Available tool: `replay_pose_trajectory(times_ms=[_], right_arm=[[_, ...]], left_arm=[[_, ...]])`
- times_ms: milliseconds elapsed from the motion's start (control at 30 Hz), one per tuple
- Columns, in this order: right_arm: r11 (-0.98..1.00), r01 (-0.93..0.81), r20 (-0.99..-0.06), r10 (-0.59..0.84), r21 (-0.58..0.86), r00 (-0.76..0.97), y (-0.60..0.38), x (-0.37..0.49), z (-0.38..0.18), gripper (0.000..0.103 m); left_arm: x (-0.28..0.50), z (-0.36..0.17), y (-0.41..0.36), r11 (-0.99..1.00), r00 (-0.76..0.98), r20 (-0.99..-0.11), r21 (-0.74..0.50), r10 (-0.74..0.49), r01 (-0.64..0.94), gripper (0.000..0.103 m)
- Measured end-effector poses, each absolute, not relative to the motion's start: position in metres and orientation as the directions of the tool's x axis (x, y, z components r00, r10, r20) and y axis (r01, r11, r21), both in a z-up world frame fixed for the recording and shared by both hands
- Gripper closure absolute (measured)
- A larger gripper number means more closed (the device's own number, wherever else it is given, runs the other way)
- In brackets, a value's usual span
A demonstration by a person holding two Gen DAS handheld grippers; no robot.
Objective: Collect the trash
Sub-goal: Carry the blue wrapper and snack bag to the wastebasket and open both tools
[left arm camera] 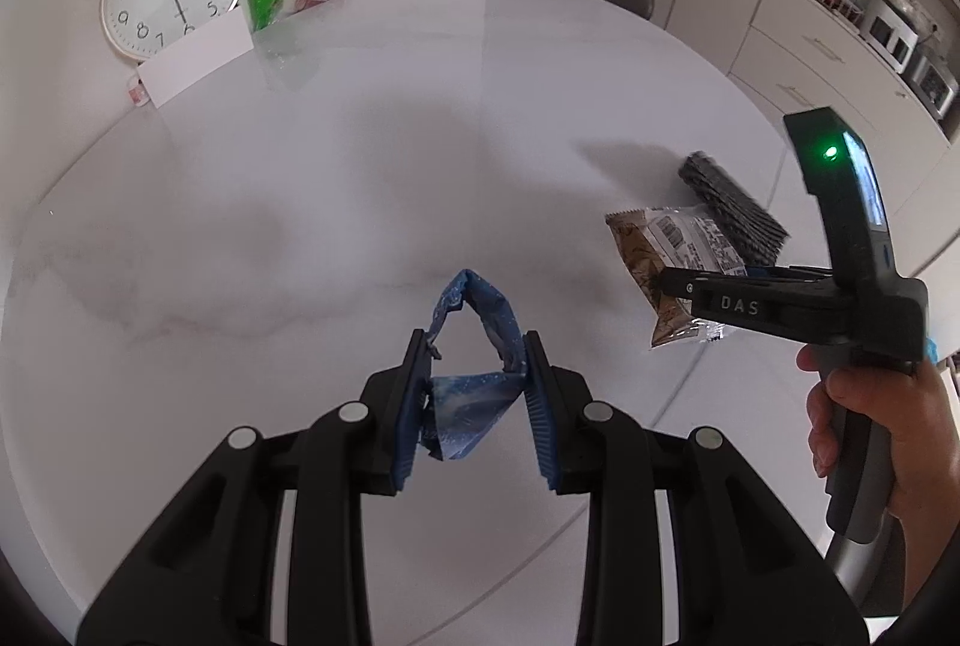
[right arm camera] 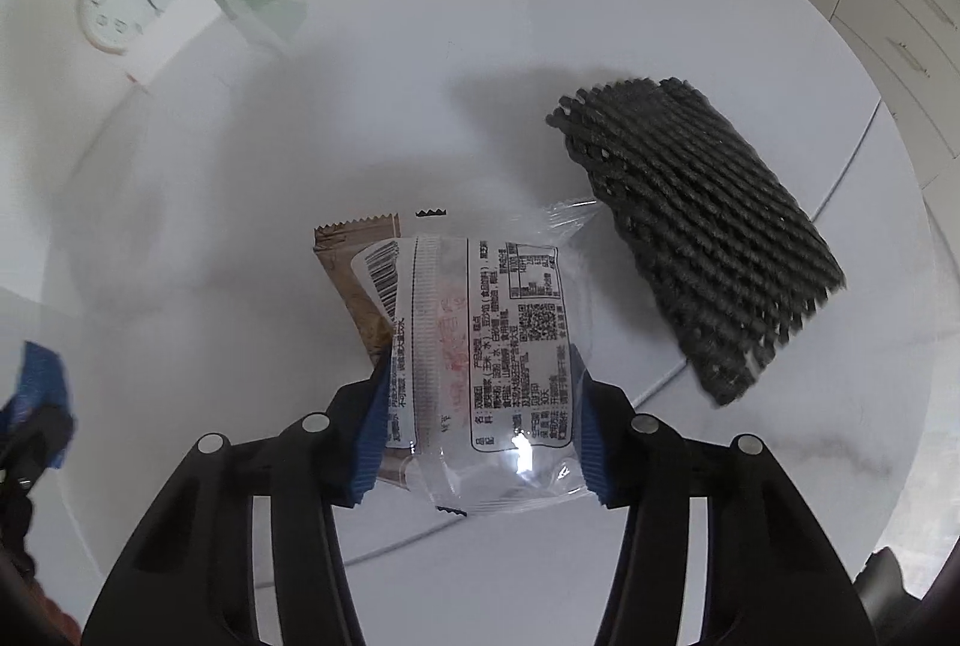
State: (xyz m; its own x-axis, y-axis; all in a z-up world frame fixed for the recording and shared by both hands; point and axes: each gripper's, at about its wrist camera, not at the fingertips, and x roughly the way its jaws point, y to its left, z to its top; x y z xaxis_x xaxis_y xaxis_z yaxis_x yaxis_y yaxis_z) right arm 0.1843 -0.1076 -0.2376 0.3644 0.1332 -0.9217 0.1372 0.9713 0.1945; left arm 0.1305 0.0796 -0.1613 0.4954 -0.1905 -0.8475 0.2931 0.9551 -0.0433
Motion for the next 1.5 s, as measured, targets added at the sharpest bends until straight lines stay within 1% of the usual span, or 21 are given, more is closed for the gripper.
replay_pose_trajectory(times_ms=[100,167,333,567,667,733,867,967,1033,1167,1333,1367,1433,1500], right_arm=[[0.941,0.123,-0.878,0.239,0.314,0.414,-0.114,0.163,-0.218,0.050],[0.911,0.098,-0.847,0.328,0.402,0.419,-0.116,0.150,-0.212,0.050],[0.862,0.064,-0.813,0.446,0.502,0.376,-0.109,0.130,-0.219,0.050],[0.878,-0.017,-0.840,0.463,0.478,0.284,-0.092,0.089,-0.231,0.050],[0.871,-0.017,-0.839,0.479,0.492,0.259,-0.093,0.068,-0.237,0.050],[0.871,-0.022,-0.843,0.481,0.491,0.242,-0.094,0.056,-0.239,0.050],[0.864,-0.024,-0.839,0.495,0.503,0.227,-0.098,0.032,-0.237,0.050],[0.858,-0.024,-0.834,0.504,0.512,0.225,-0.101,0.019,-0.235,0.050],[0.870,-0.015,-0.843,0.481,0.493,0.241,-0.108,0.005,-0.230,0.050],[0.881,0.056,-0.843,0.430,0.471,0.323,-0.135,-0.025,-0.214,0.050],[0.894,0.241,-0.865,0.249,0.378,0.435,-0.199,-0.087,-0.184,0.050],[0.896,0.272,-0.874,0.209,0.351,0.438,-0.209,-0.096,-0.181,0.050],[0.899,0.358,-0.902,0.085,0.252,0.422,-0.240,-0.125,-0.175,0.050],[0.886,0.416,-0.915,0.020,0.203,0.402,-0.268,-0.151,-0.170,0.050]], left_arm=[[0.122,-0.154,0.076,0.947,0.496,-0.841,-0.056,-0.216,0.317,0.072],[0.114,-0.149,0.073,0.942,0.492,-0.838,-0.074,-0.238,0.328,0.072],[0.099,-0.146,0.065,0.939,0.485,-0.836,-0.096,-0.256,0.331,0.072],[0.094,-0.133,0.063,0.926,0.487,-0.828,-0.093,-0.276,0.366,0.072],[0.099,-0.130,0.058,0.912,0.467,-0.828,-0.123,-0.311,0.390,0.072],[0.099,-0.129,0.047,0.897,0.448,-0.829,-0.136,-0.336,0.421,0.072],[0.112,-0.137,0.008,0.836,0.390,-0.837,-0.136,-0.384,0.532,0.072],[0.118,-0.149,-0.019,0.809,0.364,-0.854,-0.106,-0.372,0.578,0.072],[0.119,-0.150,-0.029,0.806,0.373,-0.855,-0.085,-0.361,0.586,0.072],[0.107,-0.146,-0.042,0.787,0.353,-0.850,-0.110,-0.391,0.607,0.072],[0.077,-0.142,-0.070,0.760,0.338,-0.855,-0.096,-0.394,0.643,0.072],[0.069,-0.141,-0.079,0.755,0.331,-0.858,-0.095,-0.393,0.649,0.072],[0.052,-0.142,-0.096,0.739,0.302,-0.863,-0.113,-0.404,0.665,0.072],[0.031,-0.145,-0.120,0.711,0.261,-0.865,-0.144,-0.428,0.688,0.072]])
